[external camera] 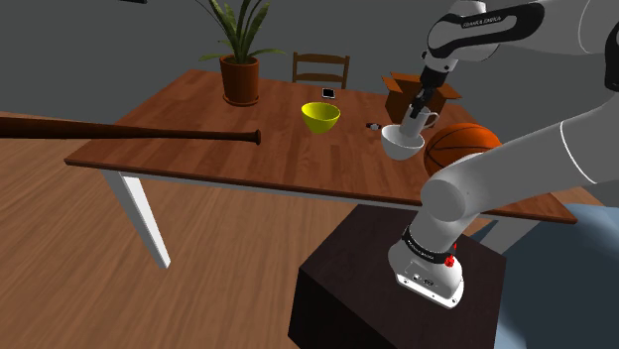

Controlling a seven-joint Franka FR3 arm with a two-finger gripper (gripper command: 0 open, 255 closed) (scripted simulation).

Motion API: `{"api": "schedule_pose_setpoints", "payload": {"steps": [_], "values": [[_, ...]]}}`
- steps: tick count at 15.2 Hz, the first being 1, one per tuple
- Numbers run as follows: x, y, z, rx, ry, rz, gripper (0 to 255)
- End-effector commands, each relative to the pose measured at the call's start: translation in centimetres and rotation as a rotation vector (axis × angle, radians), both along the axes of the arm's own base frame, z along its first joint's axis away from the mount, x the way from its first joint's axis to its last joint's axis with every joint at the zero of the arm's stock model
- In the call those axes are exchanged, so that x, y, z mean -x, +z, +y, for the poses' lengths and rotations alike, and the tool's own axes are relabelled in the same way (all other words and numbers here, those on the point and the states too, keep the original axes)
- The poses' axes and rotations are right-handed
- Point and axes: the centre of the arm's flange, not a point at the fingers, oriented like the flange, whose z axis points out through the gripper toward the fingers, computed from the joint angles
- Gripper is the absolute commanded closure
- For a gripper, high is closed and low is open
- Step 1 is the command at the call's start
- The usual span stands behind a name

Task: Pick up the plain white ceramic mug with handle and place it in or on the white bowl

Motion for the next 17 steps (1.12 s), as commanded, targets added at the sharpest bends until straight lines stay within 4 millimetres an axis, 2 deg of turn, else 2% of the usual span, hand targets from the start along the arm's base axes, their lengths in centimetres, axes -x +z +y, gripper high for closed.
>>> {"api": "schedule_pose_setpoints", "payload": {"steps": [1, 8, 9, 14, 17], "values": [[0.0, -1.1, 0.1, 0.0, 0.0, -0.001, 255], [0.0, -1.1, 0.1, 0.0, 0.0, -0.001, 255], [0.0, -1.1, 0.1, 0.0, 0.0, -0.001, 0], [0.0, -1.1, 0.1, 0.0, 0.0, -0.001, 0], [0.2, 2.8, 0.1, 0.0, 0.0, -0.001, 0]]}}
